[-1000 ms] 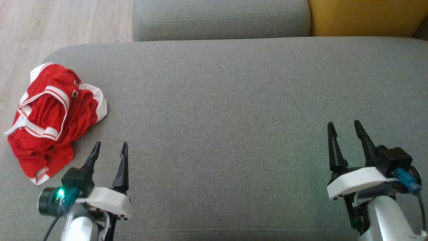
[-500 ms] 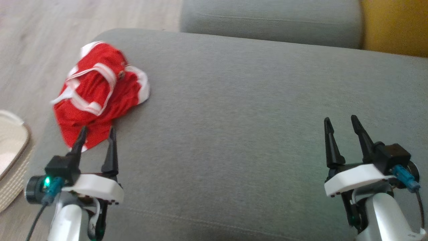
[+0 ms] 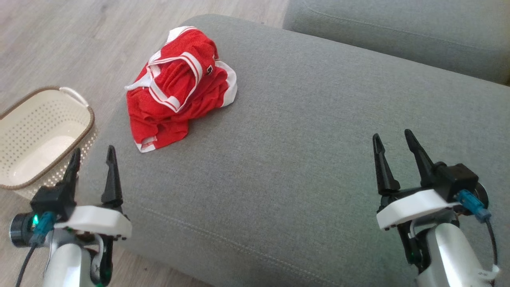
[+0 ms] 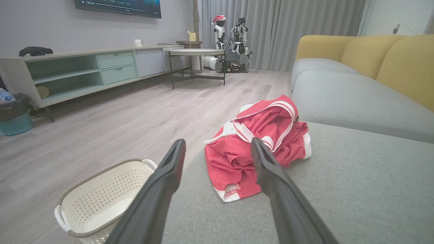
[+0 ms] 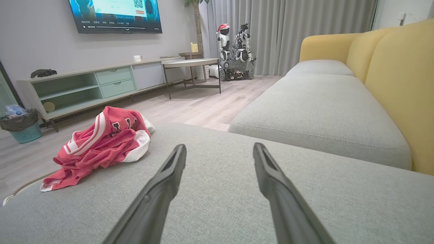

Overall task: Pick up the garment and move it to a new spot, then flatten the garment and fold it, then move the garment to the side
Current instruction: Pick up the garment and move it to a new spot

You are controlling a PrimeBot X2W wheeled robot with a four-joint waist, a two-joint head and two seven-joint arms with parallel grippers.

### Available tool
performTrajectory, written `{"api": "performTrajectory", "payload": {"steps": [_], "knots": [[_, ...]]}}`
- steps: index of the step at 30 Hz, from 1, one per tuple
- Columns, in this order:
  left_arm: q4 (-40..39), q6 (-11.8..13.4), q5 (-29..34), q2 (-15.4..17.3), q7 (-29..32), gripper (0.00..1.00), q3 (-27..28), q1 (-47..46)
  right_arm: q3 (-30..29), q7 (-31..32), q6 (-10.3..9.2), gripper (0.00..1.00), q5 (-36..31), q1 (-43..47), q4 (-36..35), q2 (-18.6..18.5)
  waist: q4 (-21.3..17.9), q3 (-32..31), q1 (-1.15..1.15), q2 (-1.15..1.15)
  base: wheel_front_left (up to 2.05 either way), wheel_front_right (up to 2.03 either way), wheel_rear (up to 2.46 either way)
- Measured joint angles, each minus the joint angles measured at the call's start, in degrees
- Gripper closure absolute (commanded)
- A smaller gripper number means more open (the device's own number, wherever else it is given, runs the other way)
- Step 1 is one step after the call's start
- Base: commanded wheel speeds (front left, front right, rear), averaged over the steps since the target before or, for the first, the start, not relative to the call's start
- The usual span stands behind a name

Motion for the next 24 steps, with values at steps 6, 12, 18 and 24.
{"api": "performTrajectory", "payload": {"steps": [6,12,18,24], "knots": [[-0.09,-0.02,0.00,-0.29,0.00,0.00,0.41,0.03,0.25,0.01,0.00,0.00,0.01,-0.02,0.12,-0.01,-0.14,0.25,0.00,0.00,0.00,0.00,0.00],[0.13,-0.90,-1.03,-0.93,0.00,0.00,0.55,-0.66,0.27,0.09,0.00,0.00,0.01,-0.77,0.36,-0.01,-0.59,0.98,0.00,0.00,0.00,0.00,0.00],[1.78,-2.27,-2.05,-0.98,0.00,0.00,0.69,-4.28,0.64,0.60,0.00,0.00,0.01,-1.64,0.14,-0.02,-1.15,2.56,0.00,0.00,0.00,0.00,0.00],[5.88,-4.04,-4.59,-0.73,0.09,0.00,0.70,-13.13,0.79,2.25,0.00,0.00,-1.30,-5.05,-2.23,-0.07,-2.34,6.76,0.00,0.00,0.00,0.00,0.00]]}}
